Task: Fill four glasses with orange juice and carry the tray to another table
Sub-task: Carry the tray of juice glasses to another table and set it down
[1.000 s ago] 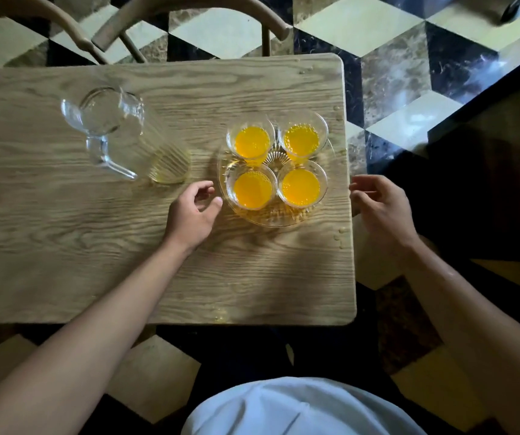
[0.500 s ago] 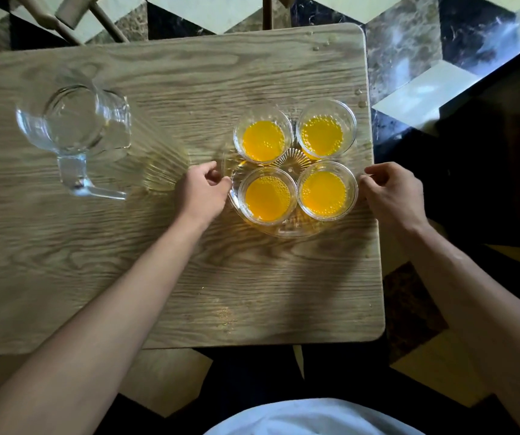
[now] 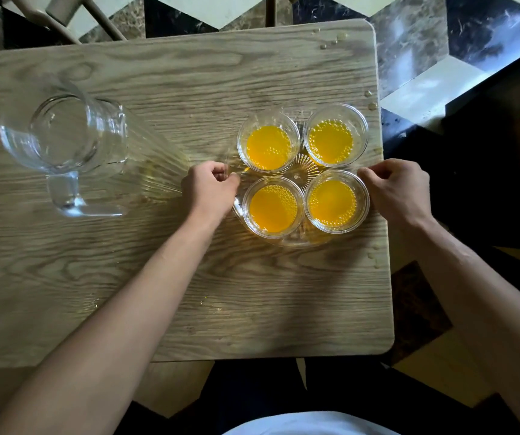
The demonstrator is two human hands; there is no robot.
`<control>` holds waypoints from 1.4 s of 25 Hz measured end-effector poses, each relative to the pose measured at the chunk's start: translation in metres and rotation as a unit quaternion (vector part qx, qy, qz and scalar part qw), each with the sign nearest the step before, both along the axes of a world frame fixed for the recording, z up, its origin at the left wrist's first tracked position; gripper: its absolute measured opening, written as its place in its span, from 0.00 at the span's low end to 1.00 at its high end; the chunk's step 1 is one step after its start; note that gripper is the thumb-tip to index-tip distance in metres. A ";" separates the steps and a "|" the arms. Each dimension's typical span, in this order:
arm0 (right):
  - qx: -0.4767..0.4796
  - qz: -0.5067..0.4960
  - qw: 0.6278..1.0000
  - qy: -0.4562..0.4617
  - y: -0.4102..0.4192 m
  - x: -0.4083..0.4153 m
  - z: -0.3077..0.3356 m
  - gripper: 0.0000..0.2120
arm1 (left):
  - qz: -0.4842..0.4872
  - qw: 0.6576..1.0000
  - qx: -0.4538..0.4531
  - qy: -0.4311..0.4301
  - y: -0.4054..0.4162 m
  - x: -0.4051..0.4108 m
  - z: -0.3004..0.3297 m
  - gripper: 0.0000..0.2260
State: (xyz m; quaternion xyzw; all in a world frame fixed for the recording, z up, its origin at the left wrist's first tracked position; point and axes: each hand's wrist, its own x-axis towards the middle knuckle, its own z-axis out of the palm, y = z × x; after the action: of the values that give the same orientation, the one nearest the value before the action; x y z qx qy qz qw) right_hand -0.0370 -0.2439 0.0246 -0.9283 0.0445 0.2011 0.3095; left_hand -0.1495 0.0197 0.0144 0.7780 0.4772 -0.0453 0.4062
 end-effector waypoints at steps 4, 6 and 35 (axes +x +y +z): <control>0.012 0.001 1.000 0.009 -0.001 0.004 -0.001 0.09 | 0.000 0.999 0.004 0.032 0.004 0.004 -0.004 0.10; 0.020 0.008 1.000 0.015 -0.002 0.004 -0.001 0.08 | -0.005 0.999 0.000 0.045 0.006 0.006 -0.006 0.12; -0.005 0.031 0.999 0.028 -0.003 -0.009 0.017 0.08 | 0.055 0.995 -0.078 0.010 0.011 -0.017 -0.012 0.12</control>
State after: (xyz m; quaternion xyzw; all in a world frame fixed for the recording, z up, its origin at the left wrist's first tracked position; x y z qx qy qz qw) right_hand -0.0455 -0.2465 0.0415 -0.9247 0.0256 0.2366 0.2972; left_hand -0.1663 0.0306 0.0019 0.7161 0.5181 -0.0680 0.4627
